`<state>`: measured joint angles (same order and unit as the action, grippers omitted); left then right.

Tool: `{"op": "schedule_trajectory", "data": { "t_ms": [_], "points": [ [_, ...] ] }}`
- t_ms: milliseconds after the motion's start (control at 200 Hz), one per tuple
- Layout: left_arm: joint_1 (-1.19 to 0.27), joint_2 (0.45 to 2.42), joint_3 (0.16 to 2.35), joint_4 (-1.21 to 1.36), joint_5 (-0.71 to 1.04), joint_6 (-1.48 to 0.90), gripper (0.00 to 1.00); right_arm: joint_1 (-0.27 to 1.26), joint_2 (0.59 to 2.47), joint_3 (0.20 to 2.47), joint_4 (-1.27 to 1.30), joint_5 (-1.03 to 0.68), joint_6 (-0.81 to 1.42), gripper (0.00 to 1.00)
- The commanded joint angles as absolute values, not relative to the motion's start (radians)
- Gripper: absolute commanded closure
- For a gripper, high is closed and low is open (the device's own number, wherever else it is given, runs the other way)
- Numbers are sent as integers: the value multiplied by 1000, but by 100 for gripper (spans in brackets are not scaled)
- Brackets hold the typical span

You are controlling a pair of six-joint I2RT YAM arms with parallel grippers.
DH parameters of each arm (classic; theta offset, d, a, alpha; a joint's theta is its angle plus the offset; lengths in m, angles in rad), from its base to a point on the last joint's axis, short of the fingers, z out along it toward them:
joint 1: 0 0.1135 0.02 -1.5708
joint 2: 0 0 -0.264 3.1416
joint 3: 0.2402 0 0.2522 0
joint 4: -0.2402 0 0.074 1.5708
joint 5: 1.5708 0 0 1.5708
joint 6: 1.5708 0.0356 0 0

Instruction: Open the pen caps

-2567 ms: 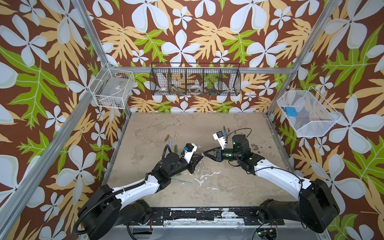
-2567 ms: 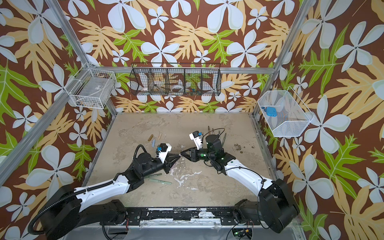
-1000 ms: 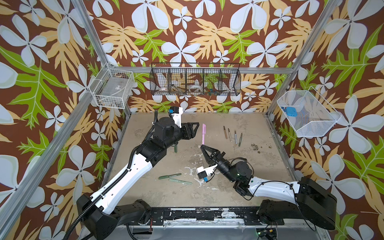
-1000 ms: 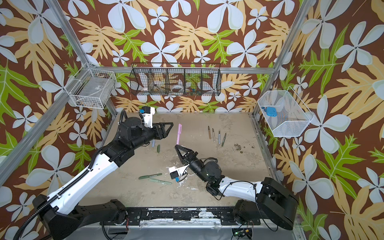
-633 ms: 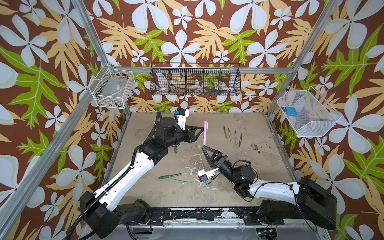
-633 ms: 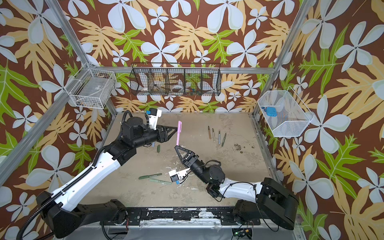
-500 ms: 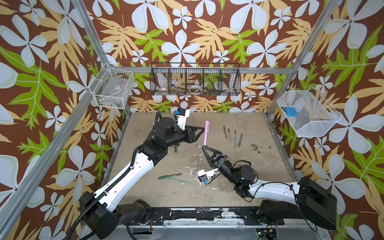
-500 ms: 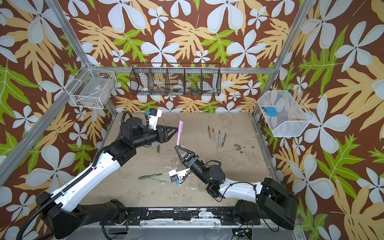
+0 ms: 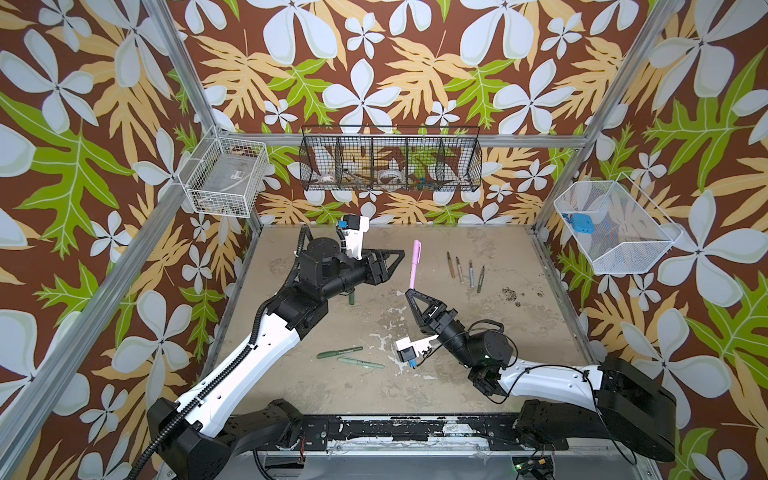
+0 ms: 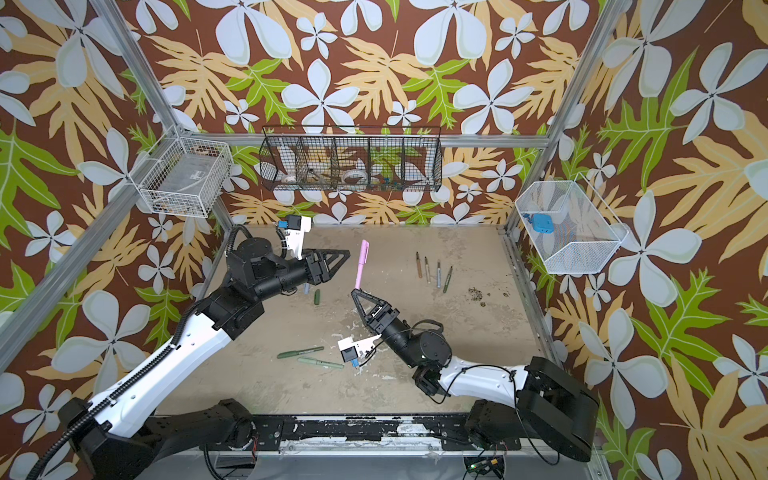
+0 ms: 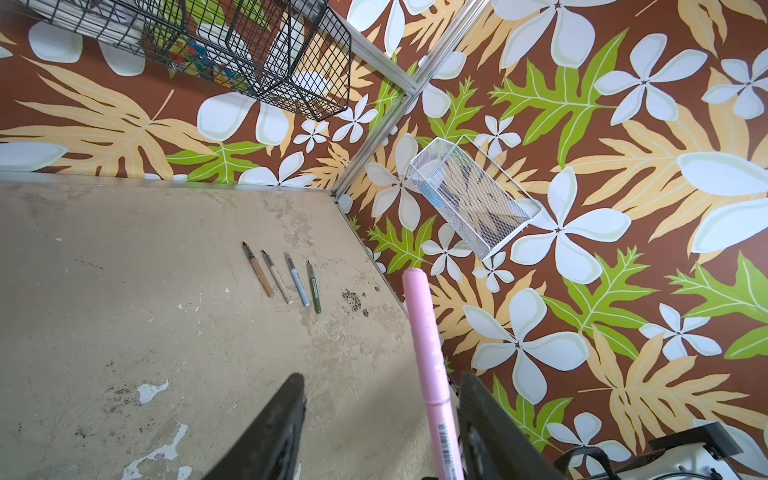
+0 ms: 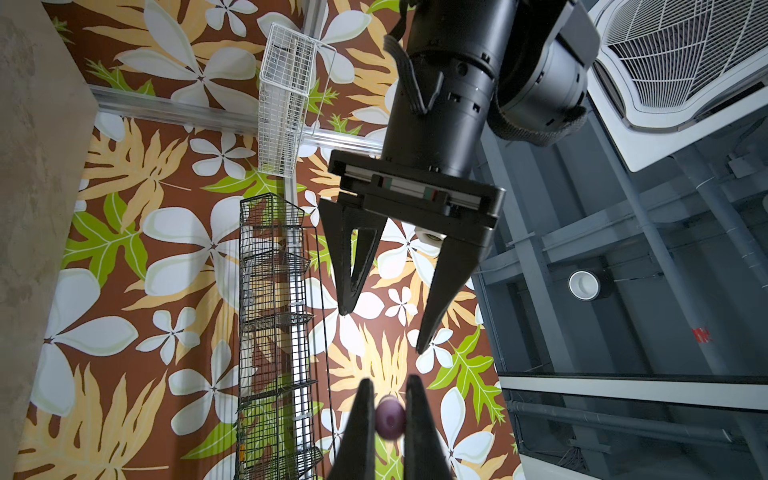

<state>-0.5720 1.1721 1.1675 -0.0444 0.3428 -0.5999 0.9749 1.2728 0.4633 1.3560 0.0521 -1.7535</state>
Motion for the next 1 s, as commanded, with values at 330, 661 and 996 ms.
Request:
{"op": "schedule_trajectory", "data": {
  "t_ms": [330,661,996],
  "points": [
    [-572,1250,1195,23,566,-616,49,991,1275,460,1367,40,-1748,100],
    [-572,1277,1187,41,579,-638,62,998,1282,450,1372,30,-1761,100],
    [-572,1301,1219,15,590,-639,82,1009,1281,445,1371,34,-1775,100]
  ]
}}
